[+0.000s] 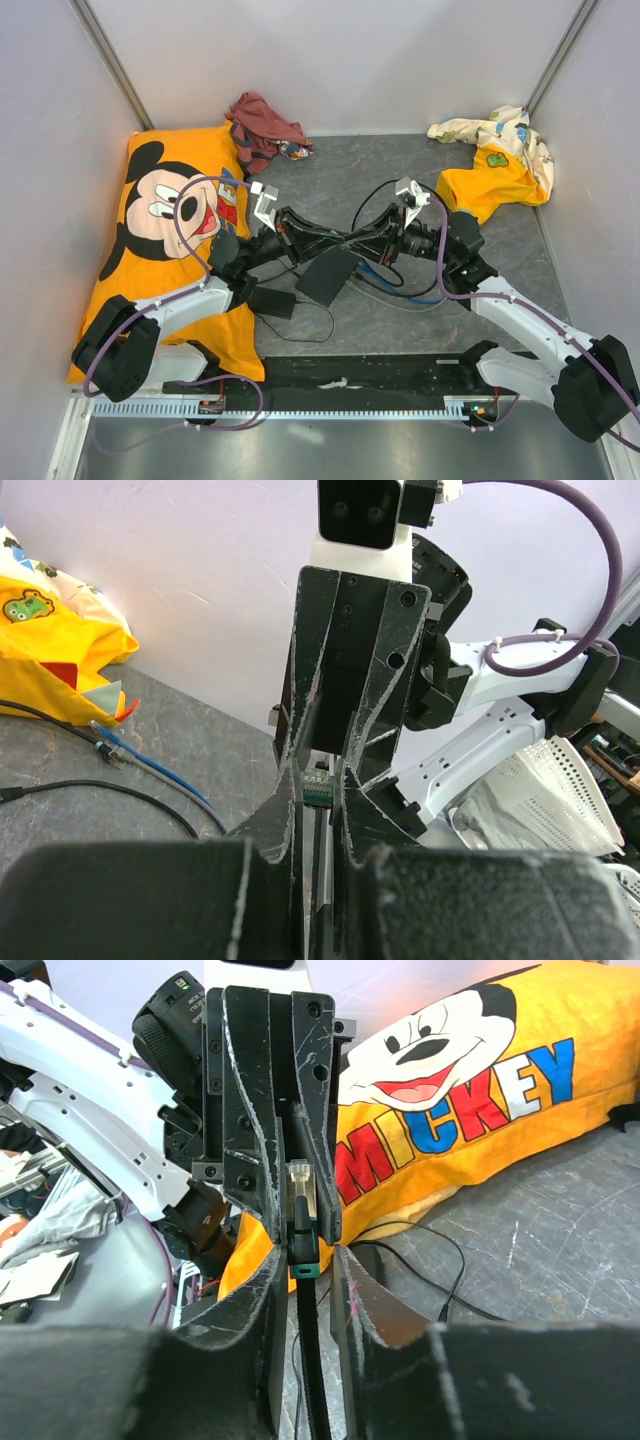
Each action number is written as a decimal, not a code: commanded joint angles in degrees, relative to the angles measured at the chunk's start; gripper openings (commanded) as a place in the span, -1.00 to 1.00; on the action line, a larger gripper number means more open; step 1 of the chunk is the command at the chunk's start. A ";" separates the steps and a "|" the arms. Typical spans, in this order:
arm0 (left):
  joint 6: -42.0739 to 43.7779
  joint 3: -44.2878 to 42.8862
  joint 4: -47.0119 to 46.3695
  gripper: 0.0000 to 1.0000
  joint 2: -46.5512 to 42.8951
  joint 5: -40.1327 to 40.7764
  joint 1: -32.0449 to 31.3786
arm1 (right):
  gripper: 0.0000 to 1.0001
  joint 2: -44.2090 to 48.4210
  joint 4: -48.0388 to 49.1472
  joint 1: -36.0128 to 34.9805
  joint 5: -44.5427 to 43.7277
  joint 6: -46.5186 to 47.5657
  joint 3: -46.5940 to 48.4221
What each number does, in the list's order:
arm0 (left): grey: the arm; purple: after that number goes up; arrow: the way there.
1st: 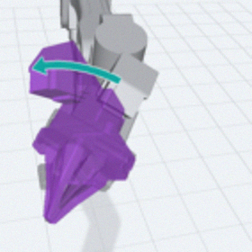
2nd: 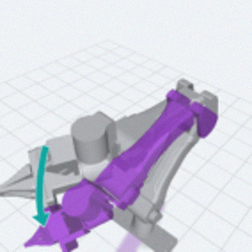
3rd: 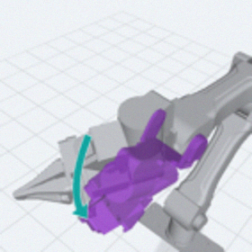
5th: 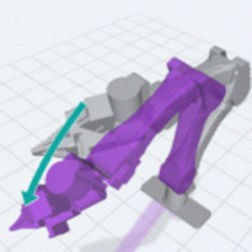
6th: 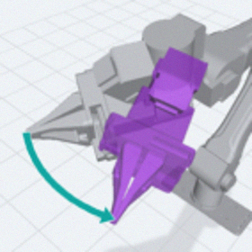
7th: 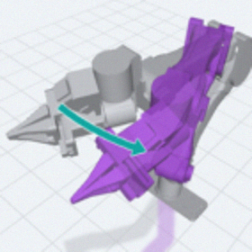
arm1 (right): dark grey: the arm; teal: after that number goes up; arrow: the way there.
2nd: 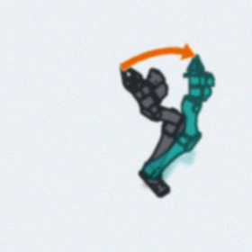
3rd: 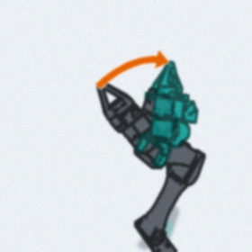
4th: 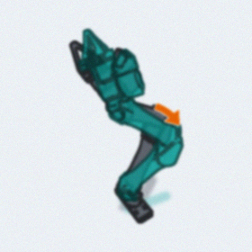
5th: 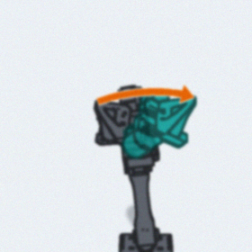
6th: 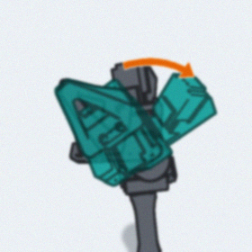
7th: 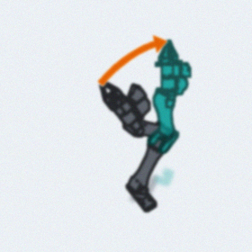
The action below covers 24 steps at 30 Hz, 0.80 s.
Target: Insert the plug into the switch port
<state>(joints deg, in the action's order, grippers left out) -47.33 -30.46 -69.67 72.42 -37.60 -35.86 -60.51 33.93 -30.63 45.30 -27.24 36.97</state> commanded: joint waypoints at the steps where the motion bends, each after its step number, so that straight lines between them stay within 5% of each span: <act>1: -1.98 -0.21 -5.57 -0.97 -0.09 -1.59 -0.53 | -0.45 -0.75 4.12 0.05 1.37 -0.79 -0.41; 5: -1.89 -0.22 -5.56 -0.97 -0.09 -2.21 -0.71 | -0.78 -0.66 5.53 0.05 1.64 -1.23 -0.67; 6: -1.71 -0.13 -5.39 -0.97 -0.09 -2.21 -0.62 | -0.99 -0.57 5.53 0.05 1.72 -1.23 -0.67; 8: -1.10 0.22 -3.91 -0.86 -0.18 -1.95 -0.62 | -1.00 -0.22 4.83 0.13 1.81 0.34 -0.67; 11: 2.23 0.14 2.06 -0.30 -2.19 -1.51 -0.18 | -1.00 0.83 -1.39 0.05 0.94 6.14 -0.23; 15: 15.11 -0.91 25.11 0.21 -9.39 4.79 0.08 | -1.00 3.20 -13.25 -0.13 -4.77 14.84 -0.58; 19: 23.50 -2.94 44.47 0.40 -15.81 16.14 0.08 | -1.00 6.45 -21.61 -2.50 -14.69 20.73 -4.87; 24: 27.29 -4.08 54.98 0.53 -16.79 23.89 0.08 | -1.00 4.71 -25.14 -12.77 -33.14 25.13 -8.57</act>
<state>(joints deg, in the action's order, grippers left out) -28.21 -32.21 -29.47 55.13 -22.72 -35.86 -54.37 13.87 -36.77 28.01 -8.51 31.05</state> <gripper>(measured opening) 0.749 0.032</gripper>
